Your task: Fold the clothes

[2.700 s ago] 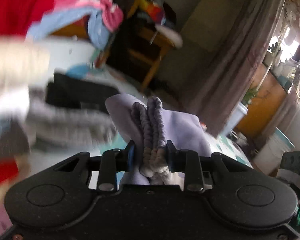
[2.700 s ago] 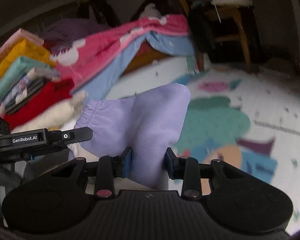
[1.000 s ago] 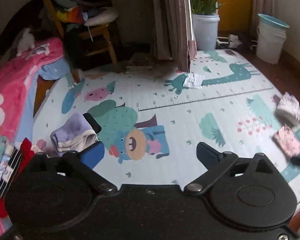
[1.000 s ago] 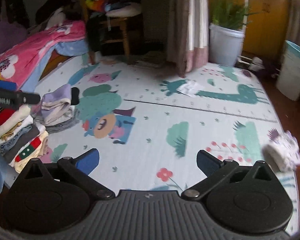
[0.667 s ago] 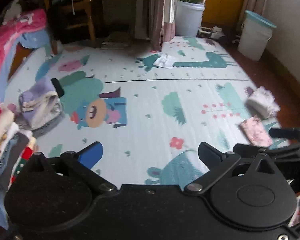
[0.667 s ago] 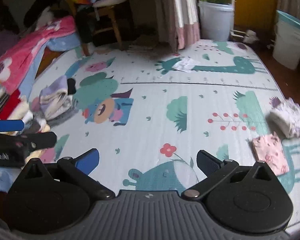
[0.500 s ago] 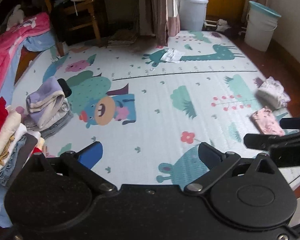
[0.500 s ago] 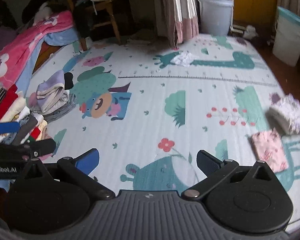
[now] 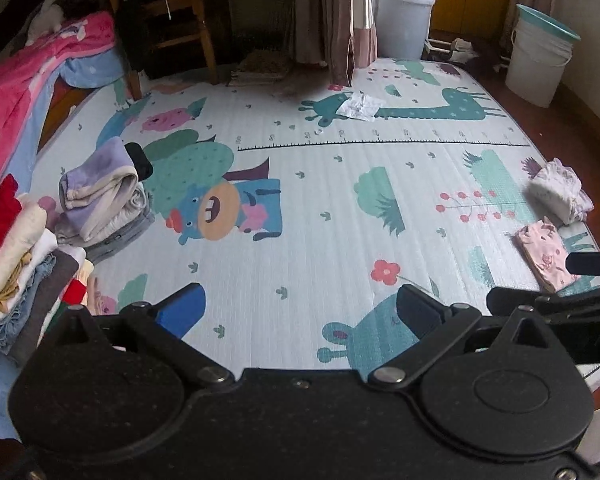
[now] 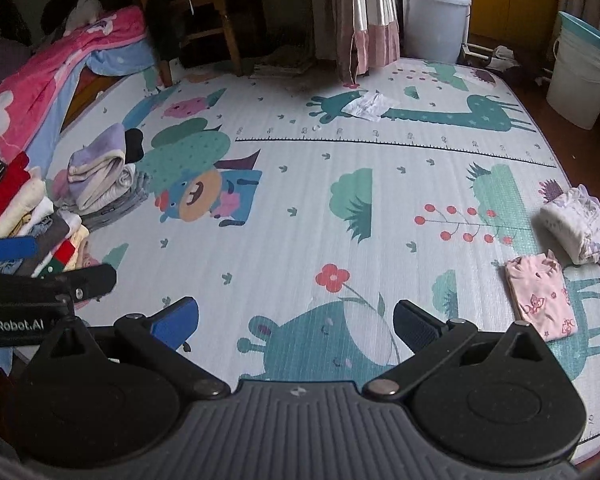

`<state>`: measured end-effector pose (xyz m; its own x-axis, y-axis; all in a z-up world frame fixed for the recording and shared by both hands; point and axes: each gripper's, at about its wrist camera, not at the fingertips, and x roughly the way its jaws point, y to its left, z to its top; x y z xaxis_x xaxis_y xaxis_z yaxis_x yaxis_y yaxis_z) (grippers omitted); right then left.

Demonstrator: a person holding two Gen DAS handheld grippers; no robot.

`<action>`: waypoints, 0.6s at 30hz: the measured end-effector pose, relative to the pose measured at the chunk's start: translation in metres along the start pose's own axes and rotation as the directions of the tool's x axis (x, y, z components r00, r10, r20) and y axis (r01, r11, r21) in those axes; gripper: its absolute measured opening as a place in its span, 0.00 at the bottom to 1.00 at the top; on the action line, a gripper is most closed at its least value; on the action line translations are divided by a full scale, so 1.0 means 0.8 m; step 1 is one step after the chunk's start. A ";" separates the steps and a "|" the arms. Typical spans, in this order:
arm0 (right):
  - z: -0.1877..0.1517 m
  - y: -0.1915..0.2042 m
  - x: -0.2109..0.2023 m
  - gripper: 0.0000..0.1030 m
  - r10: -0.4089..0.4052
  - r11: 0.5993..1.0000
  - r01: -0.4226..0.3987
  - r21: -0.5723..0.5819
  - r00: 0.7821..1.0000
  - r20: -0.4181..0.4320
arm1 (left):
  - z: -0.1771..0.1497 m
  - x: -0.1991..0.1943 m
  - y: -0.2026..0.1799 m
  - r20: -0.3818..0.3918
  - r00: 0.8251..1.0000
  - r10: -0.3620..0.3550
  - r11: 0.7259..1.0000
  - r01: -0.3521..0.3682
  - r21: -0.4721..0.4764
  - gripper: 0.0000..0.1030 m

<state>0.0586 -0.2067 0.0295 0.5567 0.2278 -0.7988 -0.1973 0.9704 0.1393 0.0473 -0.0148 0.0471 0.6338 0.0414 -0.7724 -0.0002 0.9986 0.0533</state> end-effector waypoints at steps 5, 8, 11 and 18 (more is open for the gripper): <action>-0.004 0.004 0.001 1.00 -0.010 1.000 0.010 -0.015 1.000 -0.010 | -0.003 0.003 0.000 -0.009 1.000 -0.003 1.000 0.003 0.002 1.00; -0.006 0.005 0.001 1.00 -0.015 1.000 0.015 -0.018 1.000 -0.008 | -0.005 0.005 -0.002 -0.018 1.000 -0.003 1.000 0.003 0.007 1.00; -0.007 0.005 0.000 1.00 -0.010 1.000 0.010 -0.019 1.000 -0.012 | -0.007 0.006 -0.003 -0.021 1.000 -0.003 1.000 0.004 0.015 1.00; -0.006 -0.002 0.000 1.00 0.000 1.000 0.000 -0.022 1.000 -0.016 | -0.008 0.007 -0.002 -0.023 1.000 -0.010 1.000 0.010 0.015 1.00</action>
<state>0.0549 -0.2085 0.0267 0.5442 0.2262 -0.8079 -0.2147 0.9684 0.1266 0.0459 -0.0162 0.0387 0.6155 0.0322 -0.7875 0.0179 0.9983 0.0548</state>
